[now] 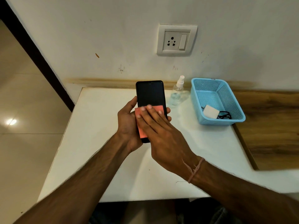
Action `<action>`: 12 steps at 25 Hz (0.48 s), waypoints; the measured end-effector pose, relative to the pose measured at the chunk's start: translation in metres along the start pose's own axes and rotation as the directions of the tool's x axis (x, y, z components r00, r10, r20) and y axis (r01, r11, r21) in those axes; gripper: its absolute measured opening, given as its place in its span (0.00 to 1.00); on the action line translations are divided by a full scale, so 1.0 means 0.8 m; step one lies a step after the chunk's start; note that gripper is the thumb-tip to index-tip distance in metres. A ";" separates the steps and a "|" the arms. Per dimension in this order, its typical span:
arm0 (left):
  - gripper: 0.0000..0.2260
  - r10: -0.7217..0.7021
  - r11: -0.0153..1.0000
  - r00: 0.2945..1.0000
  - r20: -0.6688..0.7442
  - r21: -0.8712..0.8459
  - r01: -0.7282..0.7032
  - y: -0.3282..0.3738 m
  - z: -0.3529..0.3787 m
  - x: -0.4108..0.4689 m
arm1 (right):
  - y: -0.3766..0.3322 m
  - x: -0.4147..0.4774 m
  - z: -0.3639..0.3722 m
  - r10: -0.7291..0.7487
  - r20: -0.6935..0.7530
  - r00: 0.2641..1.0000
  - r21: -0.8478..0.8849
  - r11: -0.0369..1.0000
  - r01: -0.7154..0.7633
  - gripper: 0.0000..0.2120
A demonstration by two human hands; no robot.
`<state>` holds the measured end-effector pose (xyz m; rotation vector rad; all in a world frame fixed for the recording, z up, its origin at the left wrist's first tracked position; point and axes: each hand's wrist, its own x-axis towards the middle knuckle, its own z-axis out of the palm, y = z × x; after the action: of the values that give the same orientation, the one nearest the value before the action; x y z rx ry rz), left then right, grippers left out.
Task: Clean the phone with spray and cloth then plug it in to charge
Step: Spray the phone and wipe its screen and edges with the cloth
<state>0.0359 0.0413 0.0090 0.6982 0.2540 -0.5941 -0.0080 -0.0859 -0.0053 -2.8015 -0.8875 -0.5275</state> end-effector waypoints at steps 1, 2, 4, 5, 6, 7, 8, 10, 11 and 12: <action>0.36 -0.002 1.000 1.000 0.005 -0.001 0.002 0.001 -0.001 0.000 | 0.001 -0.009 -0.002 -0.021 0.002 1.000 0.004 1.000 0.021 0.28; 0.35 0.002 1.000 1.000 -0.002 0.003 -0.002 0.002 0.000 0.000 | 0.004 -0.013 -0.004 -0.030 -0.002 1.000 0.010 0.999 0.030 0.27; 0.32 0.035 0.999 0.998 -0.050 0.038 -0.033 0.003 0.001 -0.002 | 0.015 -0.007 -0.012 -0.003 -0.024 1.000 0.022 1.000 0.003 0.27; 0.30 0.053 0.997 0.996 -0.072 0.060 -0.049 0.003 0.002 -0.003 | 0.020 0.002 -0.015 0.029 -0.046 0.999 0.023 0.999 -0.028 0.27; 0.28 0.058 0.996 0.995 -0.086 0.079 -0.051 0.003 0.005 -0.005 | 0.025 0.014 -0.017 0.066 -0.071 0.995 0.023 0.998 -0.065 0.27; 0.27 0.058 0.995 0.993 -0.101 0.091 -0.048 0.003 0.007 -0.007 | 0.028 0.026 -0.018 0.101 -0.088 0.991 0.023 0.995 -0.100 0.27; 0.26 0.057 0.994 0.992 -0.110 0.097 -0.046 0.004 0.009 -0.008 | 0.031 0.038 -0.019 0.130 -0.095 0.987 0.024 0.991 -0.128 0.27; 0.25 0.058 0.995 0.992 -0.115 0.087 -0.048 0.007 0.011 -0.010 | 0.030 0.056 -0.018 0.147 -0.098 0.984 0.033 0.989 -0.145 0.26; 0.25 0.054 0.996 0.993 -0.106 0.074 -0.046 0.009 0.010 -0.011 | 0.028 0.061 -0.017 0.136 -0.100 0.986 0.040 0.990 -0.132 0.26; 0.25 0.048 0.997 0.995 -0.092 0.061 -0.042 0.009 0.010 -0.010 | 0.025 0.063 -0.016 0.115 -0.100 0.988 0.045 0.993 -0.111 0.27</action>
<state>0.0335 0.0440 0.0220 0.7877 0.3082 -0.5283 0.0382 -0.0786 0.0247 -2.7411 -0.7069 -0.6224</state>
